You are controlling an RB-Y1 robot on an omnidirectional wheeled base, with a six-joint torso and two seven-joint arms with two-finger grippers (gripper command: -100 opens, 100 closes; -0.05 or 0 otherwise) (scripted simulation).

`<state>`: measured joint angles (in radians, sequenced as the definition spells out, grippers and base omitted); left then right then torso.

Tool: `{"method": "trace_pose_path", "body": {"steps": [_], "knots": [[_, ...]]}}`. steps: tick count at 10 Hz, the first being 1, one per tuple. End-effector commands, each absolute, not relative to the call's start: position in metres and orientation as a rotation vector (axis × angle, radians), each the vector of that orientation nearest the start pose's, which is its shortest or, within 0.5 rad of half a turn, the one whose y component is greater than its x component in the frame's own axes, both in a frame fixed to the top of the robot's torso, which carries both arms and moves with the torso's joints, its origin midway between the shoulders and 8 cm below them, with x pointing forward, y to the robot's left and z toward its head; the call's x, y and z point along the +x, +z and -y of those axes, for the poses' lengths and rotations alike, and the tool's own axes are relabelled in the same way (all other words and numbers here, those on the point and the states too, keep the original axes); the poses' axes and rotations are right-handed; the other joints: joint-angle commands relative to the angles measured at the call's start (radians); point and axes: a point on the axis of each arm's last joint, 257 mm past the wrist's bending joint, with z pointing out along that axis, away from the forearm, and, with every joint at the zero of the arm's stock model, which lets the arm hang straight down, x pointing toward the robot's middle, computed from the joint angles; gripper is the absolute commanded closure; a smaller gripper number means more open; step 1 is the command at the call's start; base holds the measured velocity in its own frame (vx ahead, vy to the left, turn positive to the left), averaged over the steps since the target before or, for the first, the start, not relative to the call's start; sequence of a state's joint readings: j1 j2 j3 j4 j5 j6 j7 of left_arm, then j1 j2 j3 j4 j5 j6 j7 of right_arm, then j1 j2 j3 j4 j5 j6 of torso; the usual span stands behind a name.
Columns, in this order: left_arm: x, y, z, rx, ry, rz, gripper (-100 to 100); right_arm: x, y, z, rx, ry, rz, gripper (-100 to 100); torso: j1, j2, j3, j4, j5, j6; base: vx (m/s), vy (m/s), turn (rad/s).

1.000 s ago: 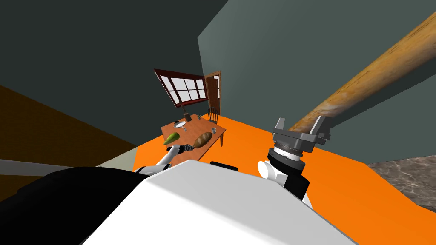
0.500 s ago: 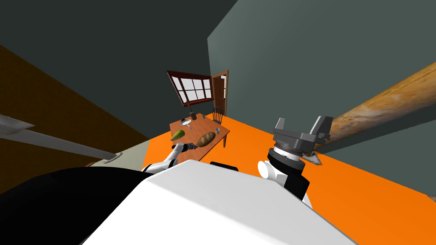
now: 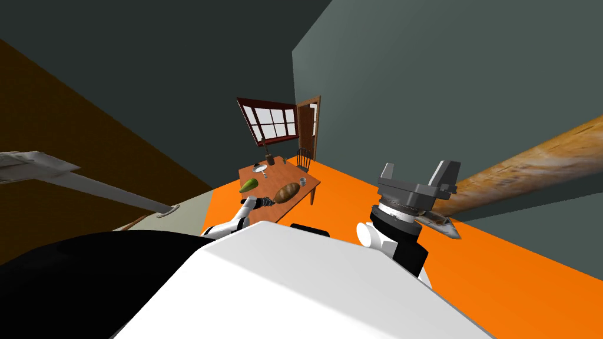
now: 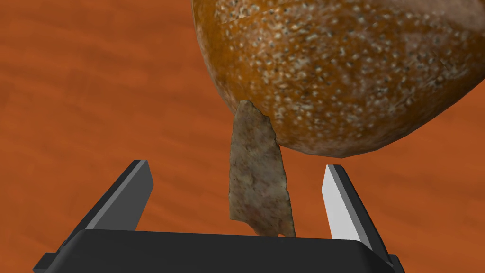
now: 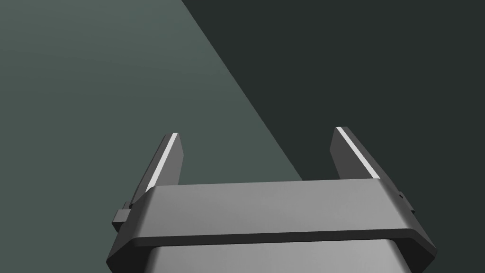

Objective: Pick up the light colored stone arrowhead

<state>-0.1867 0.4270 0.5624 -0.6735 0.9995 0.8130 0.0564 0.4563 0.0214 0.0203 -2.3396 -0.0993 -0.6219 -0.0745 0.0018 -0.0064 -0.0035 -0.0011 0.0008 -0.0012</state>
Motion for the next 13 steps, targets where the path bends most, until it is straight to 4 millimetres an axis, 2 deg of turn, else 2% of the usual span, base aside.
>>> {"method": "trace_pose_path", "body": {"steps": [1, 2, 5, 6, 8, 9, 10, 13], "knots": [[0.373, -0.513, -0.465, -2.953, -0.94, -0.558, -100, 0.307, 0.083, 0.279, 0.576, 1.511, -0.355, 0, 0.0, 0.0, 0.0, 0.0, 0.0, 0.0, 0.011, 0.003, -0.034], [0.389, -0.513, -0.432, -2.983, -0.989, -0.613, -100, 0.307, 0.083, 0.279, 0.576, 1.511, -0.355, 0, 0.001, 0.001, 0.001, 0.0, 0.0, 0.0, 0.043, 0.01, 0.366], [0.382, -0.517, -0.442, -2.969, -0.93, -0.633, -100, 0.307, 0.083, 0.279, 0.576, 1.511, -0.355, 0, 0.0, 0.0, 0.0, 0.0, 0.0, 0.0, 0.027, -0.007, 0.046], [0.399, -0.515, -0.407, -3.001, -0.988, -0.688, -100, 0.307, 0.083, 0.279, 0.576, 1.511, -0.355, 0, 0.001, 0.001, 0.001, 0.0, 0.0, 0.0, 0.03, 0.003, 0.361], [0.389, -0.521, -0.417, -2.989, -0.918, -0.712, -100, 0.307, 0.083, 0.279, 0.576, 1.511, -0.356, 0, 0.0, -0.001, 0.0, 0.0, 0.0, 0.0, 0.038, -0.013, 0.079], [0.392, -0.518, -0.416, -2.994, -0.938, -0.696, -100, 0.307, 0.083, 0.279, 0.576, 1.511, -0.355, 0, 0.0, 0.0, 0.0, 0.0, 0.0, 0.0, 0.01, -0.002, -0.012], [0.392, -0.519, -0.416, -2.992, -0.934, -0.7, 100, 0.307, 0.083, 0.279, 0.576, 1.511, -0.355, 0, 0.0, 0.001, 0.001, 0.0, 0.0, 0.0, 0.0, 0.0, 0.0], [0.392, -0.518, -0.415, -2.993, -0.936, -0.699, 100, 0.307, 0.083, 0.279, 0.576, 1.511, -0.355, 0, 0.003, 0.001, 0.0, 0.0, 0.001, 0.0, 0.0, 0.0, 0.0]]}}
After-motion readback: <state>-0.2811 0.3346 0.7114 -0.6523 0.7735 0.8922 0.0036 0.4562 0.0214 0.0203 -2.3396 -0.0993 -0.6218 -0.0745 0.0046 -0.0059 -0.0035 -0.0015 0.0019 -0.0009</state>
